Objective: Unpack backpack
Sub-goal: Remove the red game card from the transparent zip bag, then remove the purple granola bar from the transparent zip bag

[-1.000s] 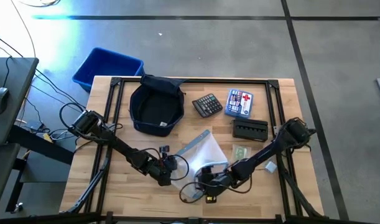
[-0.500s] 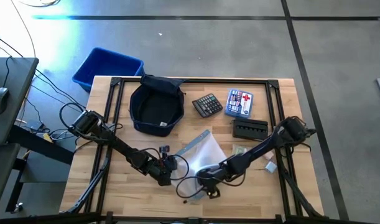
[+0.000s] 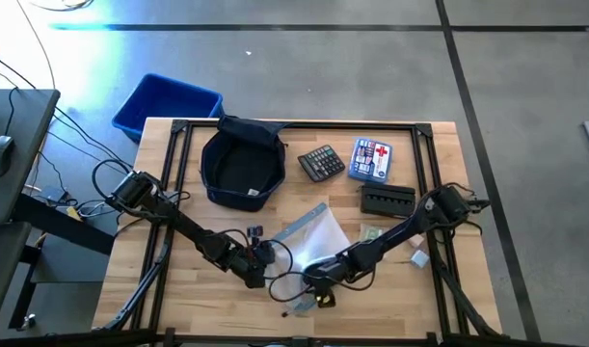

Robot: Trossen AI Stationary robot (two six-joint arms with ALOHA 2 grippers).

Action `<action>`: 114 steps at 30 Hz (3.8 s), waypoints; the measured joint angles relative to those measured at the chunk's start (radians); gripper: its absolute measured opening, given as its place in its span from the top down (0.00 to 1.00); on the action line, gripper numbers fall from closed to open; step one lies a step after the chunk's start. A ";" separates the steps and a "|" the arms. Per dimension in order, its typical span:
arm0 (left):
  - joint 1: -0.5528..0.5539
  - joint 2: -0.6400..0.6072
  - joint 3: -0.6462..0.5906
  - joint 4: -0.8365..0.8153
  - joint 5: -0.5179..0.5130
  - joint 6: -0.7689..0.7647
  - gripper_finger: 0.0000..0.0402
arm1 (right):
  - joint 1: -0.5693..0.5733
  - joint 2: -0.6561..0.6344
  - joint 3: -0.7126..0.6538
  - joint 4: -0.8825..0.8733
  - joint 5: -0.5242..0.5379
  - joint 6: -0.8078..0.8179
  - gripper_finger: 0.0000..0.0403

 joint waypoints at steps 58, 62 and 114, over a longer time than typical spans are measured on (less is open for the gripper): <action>-0.025 -0.014 -0.001 -0.048 -0.029 -0.085 1.00 | -0.254 -0.811 -0.523 -0.971 0.404 1.319 0.29; -0.028 -0.014 -0.001 -0.046 -0.029 -0.085 1.00 | -0.234 -0.812 -0.523 -0.789 0.480 1.237 0.29; -0.032 -0.013 -0.001 -0.001 -0.028 -0.087 1.00 | 0.367 0.006 0.142 0.003 0.535 0.443 0.20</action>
